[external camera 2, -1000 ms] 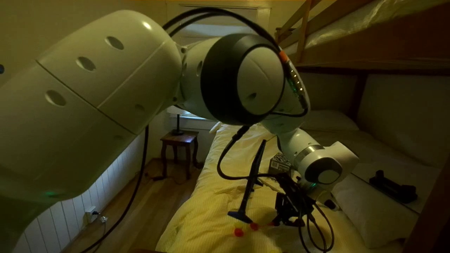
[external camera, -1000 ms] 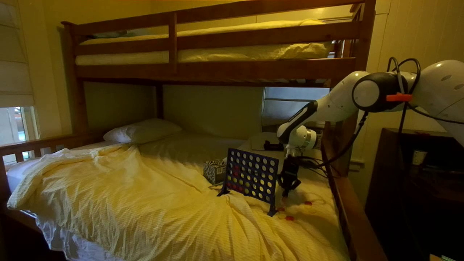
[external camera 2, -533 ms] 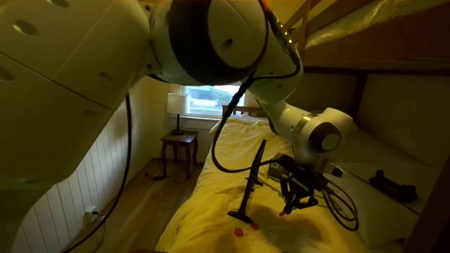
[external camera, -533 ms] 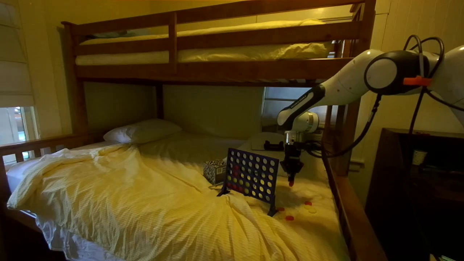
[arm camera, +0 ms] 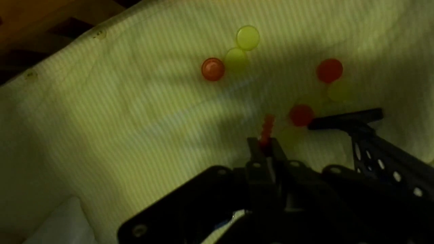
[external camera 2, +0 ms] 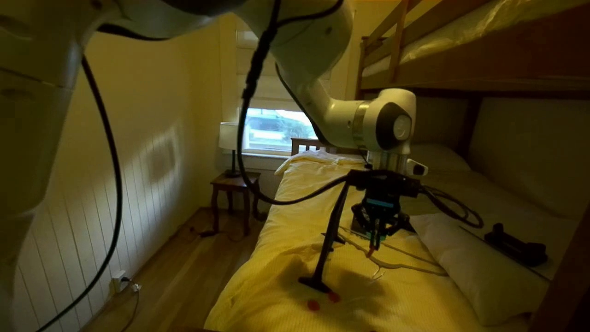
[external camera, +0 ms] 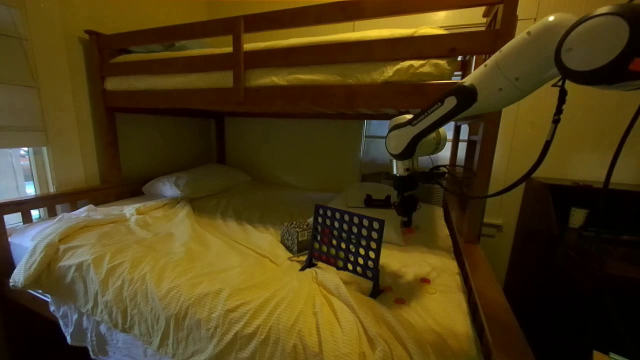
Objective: Move the blue object slightly to the left and then pick up the orange object and put it in the blue object
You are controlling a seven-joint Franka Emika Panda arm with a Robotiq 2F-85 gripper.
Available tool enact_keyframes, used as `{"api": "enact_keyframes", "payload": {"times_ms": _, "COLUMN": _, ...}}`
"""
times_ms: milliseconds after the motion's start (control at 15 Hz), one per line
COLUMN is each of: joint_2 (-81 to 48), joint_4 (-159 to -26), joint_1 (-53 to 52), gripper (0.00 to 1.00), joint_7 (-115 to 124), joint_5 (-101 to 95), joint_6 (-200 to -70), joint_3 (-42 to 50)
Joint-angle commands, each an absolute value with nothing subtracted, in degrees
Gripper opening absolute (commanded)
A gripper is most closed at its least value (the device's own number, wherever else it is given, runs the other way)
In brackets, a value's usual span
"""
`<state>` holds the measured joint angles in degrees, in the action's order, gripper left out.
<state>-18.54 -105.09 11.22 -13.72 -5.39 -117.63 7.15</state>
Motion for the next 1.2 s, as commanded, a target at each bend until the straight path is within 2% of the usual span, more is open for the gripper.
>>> {"api": "enact_keyframes", "payload": {"times_ms": 0, "joint_2": -8.27, "joint_4": -116.13, "joint_1": 8.28, "gripper": 0.02, "joint_7": -14.68, "joint_5": -13.33, "joint_6": -123.87, "joint_3": 7.03}}
{"api": "enact_keyframes", "payload": {"times_ms": 267, "joint_2": -1.52, "joint_4": -122.94, "joint_1": 6.35, "gripper": 0.02, "joint_7": -14.94, "joint_5": -20.28, "joint_6": -131.79, "joint_3": 6.26}}
{"api": "enact_keyframes", "payload": {"times_ms": 600, "joint_2": 2.97, "joint_4": -127.59, "joint_1": 5.89, "gripper": 0.02, "joint_7": -17.85, "joint_5": -17.39, "joint_6": -139.92, "joint_3": 5.61}}
{"api": "enact_keyframes", "payload": {"times_ms": 1133, "joint_2": 4.20, "joint_4": -128.29, "joint_1": 4.41, "gripper": 0.02, "joint_7": -26.41, "joint_5": -10.13, "joint_6": -142.12, "joint_3": 5.44}}
